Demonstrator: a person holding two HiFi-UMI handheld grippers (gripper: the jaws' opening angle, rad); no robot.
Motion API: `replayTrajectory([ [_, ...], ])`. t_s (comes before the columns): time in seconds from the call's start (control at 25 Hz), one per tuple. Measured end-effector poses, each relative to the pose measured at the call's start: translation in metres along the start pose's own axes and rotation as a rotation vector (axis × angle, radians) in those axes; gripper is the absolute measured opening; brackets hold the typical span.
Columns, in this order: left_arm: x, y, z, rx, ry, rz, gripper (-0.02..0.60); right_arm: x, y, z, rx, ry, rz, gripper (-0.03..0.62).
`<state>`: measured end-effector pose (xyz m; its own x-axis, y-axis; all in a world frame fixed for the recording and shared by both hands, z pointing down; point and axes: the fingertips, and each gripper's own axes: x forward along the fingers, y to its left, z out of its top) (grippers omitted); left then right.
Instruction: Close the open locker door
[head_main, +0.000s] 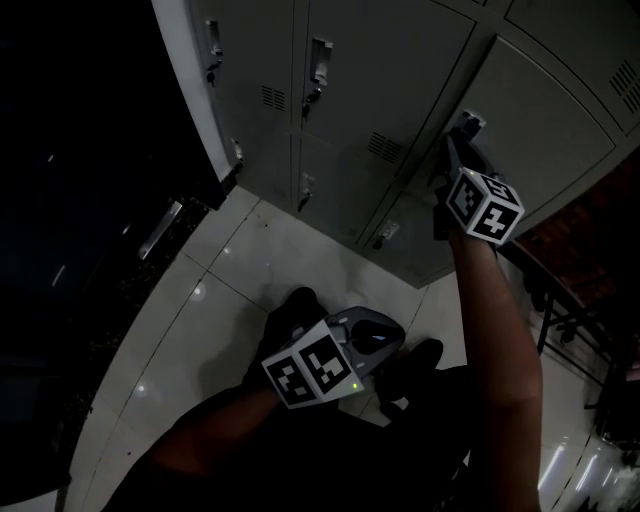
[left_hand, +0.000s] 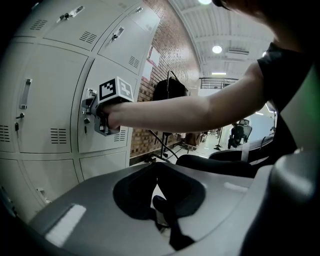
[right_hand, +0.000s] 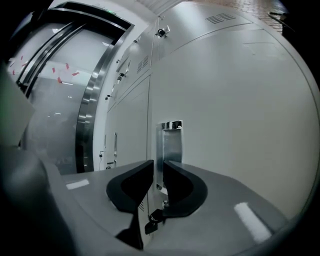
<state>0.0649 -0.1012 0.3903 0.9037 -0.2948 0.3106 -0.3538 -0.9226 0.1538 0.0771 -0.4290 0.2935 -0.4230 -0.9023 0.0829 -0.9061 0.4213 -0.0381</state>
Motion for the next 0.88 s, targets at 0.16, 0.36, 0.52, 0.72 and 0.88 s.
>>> replayTrajectory([
  [0.16, -0.001, 0.0, 0.0, 0.003, 0.003, 0.001, 0.012, 0.006, -0.004, 0.0, 0.004, 0.002, -0.02, 0.049],
  [0.36, -0.002, 0.002, 0.001, 0.001, 0.0, 0.004, 0.012, 0.011, -0.011, -0.002, -0.009, 0.018, -0.05, 0.037],
  [0.52, -0.001, 0.001, 0.001, 0.002, -0.003, 0.001, 0.012, 0.009, -0.011, -0.003, -0.004, 0.022, -0.062, 0.04],
  [0.72, -0.002, 0.001, 0.001, 0.001, -0.005, -0.002, 0.012, 0.002, -0.009, -0.001, -0.015, 0.022, -0.06, 0.048],
  [0.88, -0.002, 0.001, 0.001, 0.002, -0.009, -0.002, 0.012, -0.018, 0.004, 0.0, -0.088, 0.028, -0.016, 0.046],
])
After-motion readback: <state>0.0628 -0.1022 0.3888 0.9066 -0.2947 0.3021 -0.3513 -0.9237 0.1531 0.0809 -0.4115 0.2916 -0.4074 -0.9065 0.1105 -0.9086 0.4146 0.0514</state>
